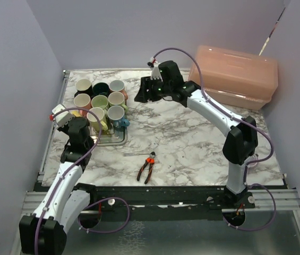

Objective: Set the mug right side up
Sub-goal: Place the cup on the tray.

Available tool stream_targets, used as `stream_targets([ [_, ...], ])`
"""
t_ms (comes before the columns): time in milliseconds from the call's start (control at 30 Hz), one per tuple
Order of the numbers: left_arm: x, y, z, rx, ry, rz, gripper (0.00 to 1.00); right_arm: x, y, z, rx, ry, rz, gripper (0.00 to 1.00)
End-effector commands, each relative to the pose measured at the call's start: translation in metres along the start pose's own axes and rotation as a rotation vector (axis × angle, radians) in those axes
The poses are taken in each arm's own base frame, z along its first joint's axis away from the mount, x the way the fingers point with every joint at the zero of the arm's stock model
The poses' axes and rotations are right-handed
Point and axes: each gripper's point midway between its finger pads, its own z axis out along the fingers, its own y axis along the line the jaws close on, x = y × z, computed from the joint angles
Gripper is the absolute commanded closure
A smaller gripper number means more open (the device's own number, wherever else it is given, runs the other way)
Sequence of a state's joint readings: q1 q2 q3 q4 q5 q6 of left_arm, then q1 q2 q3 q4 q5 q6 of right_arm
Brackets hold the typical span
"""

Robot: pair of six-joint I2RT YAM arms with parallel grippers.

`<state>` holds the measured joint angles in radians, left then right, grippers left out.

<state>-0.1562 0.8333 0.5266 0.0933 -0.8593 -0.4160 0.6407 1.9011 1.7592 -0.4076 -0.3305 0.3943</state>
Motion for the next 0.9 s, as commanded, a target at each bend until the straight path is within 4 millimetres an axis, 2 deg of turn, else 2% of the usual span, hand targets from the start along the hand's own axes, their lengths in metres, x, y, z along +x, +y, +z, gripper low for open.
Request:
stream_targets([
  [0,-0.019,-0.024,-0.016,0.196,-0.013,-0.003,1.0,0.001,0.057,0.02,-0.155,0.027,-0.072,0.4],
  [67,-0.021,-0.031,-0.023,0.271,-0.013,0.019,1.0,0.001,0.08,0.03,-0.208,0.014,-0.118,0.38],
  [233,-0.028,-0.038,-0.04,0.396,-0.042,0.075,1.0,0.003,0.118,0.053,-0.303,-0.003,-0.153,0.3],
  [400,-0.028,-0.062,-0.06,0.594,-0.044,0.145,1.0,0.001,0.132,0.063,-0.31,0.057,-0.005,0.28],
  [600,-0.029,-0.08,-0.082,0.773,-0.063,0.227,1.0,0.009,0.133,0.066,-0.27,0.124,0.139,0.27],
  [867,-0.026,-0.106,-0.115,1.033,-0.114,0.332,1.0,0.031,0.108,0.075,-0.124,0.184,0.222,0.32],
])
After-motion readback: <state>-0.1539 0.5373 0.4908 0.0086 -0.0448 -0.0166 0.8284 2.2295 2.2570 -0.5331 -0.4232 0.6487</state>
